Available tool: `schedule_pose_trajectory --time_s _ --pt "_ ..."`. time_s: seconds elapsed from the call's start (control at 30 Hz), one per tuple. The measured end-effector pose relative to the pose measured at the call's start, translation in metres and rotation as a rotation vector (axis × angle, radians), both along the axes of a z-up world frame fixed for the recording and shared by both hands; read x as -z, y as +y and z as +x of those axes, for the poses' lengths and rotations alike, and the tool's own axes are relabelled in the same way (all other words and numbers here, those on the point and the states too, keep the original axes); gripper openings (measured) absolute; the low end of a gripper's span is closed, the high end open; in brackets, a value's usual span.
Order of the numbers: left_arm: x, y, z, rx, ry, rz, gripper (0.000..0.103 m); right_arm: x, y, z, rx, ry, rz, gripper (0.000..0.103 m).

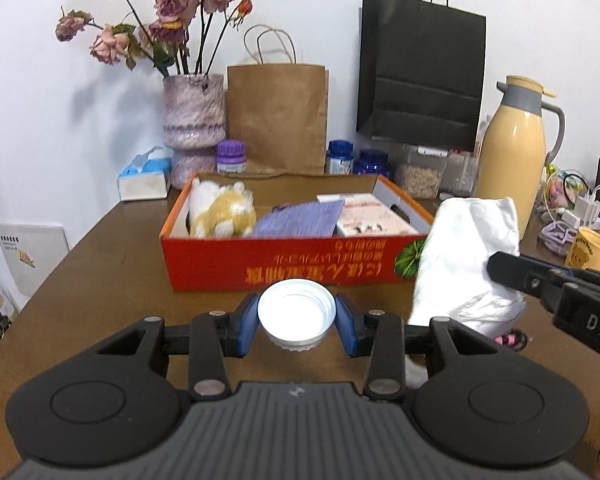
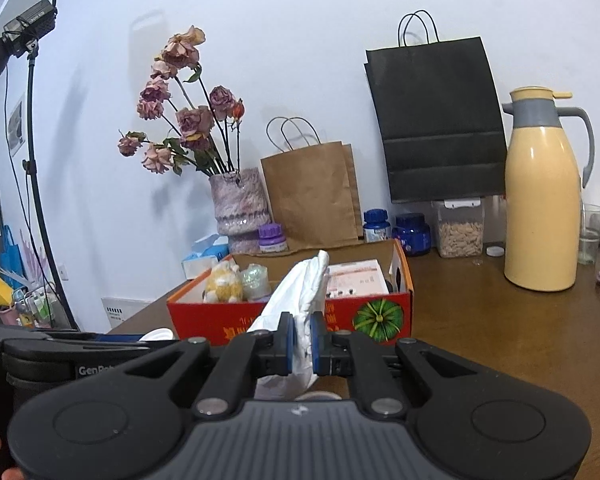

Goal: Flip cup upright
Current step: 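Lower the left tool onto the white bottle cap and close it while the right tool holds the cloth, then carry the cap with the left tool while the right tool carries the cloth toward the box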

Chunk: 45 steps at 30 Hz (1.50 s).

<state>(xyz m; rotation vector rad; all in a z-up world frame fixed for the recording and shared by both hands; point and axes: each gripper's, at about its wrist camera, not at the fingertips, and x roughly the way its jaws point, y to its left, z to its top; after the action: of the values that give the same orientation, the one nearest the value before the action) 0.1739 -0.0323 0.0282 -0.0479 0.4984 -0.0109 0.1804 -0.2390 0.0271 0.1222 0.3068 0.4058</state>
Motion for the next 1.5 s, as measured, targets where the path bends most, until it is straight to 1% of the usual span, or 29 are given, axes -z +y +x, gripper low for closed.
schedule_pose_trajectory --time_s 0.47,0.9,1.17,1.33,1.5 --pt "-0.024 0.007 0.038 -0.022 -0.063 -0.045 0.041 -0.026 0.016 0.039 0.005 -0.034 -0.010 0.008" --pt "-0.028 0.015 0.087 -0.052 -0.096 -0.080 0.041 -0.036 0.031 0.098 0.026 -0.029 0.009 0.008" --pt "-0.025 0.015 0.124 -0.057 -0.092 -0.067 0.041 -0.039 0.040 0.139 0.030 -0.018 0.005 0.008" --pt "-0.021 0.013 0.144 -0.059 -0.092 -0.054 0.041 -0.037 0.045 0.161 0.030 -0.010 -0.016 0.008" --pt "-0.015 0.013 0.162 -0.062 -0.082 -0.038 0.041 -0.034 0.043 0.186 0.045 0.017 -0.048 0.008"
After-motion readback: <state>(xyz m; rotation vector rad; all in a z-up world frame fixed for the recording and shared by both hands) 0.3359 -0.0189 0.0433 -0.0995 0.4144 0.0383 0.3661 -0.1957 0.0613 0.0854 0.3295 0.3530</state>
